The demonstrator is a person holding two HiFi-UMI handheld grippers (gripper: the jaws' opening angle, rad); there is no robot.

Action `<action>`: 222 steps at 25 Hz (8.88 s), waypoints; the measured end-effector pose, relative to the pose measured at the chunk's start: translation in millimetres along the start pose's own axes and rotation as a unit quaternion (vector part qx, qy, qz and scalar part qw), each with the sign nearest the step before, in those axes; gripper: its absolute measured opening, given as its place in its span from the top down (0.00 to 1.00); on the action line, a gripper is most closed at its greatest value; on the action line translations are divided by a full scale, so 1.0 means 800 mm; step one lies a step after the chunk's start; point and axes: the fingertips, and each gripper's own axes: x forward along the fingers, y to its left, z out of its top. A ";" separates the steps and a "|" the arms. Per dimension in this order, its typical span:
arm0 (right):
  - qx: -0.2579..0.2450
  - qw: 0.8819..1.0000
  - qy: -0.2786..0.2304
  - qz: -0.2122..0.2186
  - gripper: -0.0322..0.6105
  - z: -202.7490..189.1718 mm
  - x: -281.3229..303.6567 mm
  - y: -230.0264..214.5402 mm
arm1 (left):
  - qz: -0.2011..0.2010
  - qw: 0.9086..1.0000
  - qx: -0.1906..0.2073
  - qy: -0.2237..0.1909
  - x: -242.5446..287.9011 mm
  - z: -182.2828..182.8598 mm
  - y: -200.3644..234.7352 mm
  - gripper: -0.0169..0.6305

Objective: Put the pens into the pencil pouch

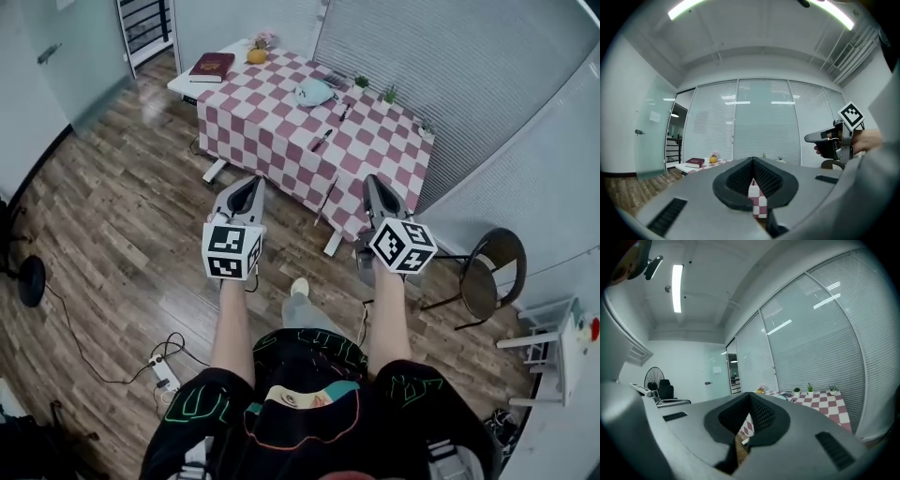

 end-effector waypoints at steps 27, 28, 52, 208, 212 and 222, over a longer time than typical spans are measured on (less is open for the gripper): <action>0.089 0.992 0.077 -0.043 0.95 -0.084 0.291 -0.293 | -0.020 0.992 0.015 0.123 0.393 -0.101 0.030 0.98; 0.090 0.992 0.077 -0.041 0.95 -0.082 0.299 -0.301 | -0.022 0.992 0.018 0.124 0.406 -0.099 0.029 0.98; 0.102 0.990 0.083 -0.053 0.95 -0.072 0.396 -0.388 | -0.068 0.983 0.036 0.167 0.598 -0.106 0.060 0.98; -0.036 0.970 0.021 0.238 0.94 0.000 0.526 -0.235 | -0.586 0.792 -0.160 -0.057 0.659 -0.014 0.087 0.97; -0.033 0.973 0.018 0.227 0.94 0.003 0.514 -0.252 | -0.568 0.801 -0.171 -0.075 0.660 -0.013 0.107 0.97; -0.006 0.977 0.053 0.205 0.87 -0.027 0.520 -0.264 | -0.549 0.816 -0.171 -0.061 0.669 -0.025 0.110 0.97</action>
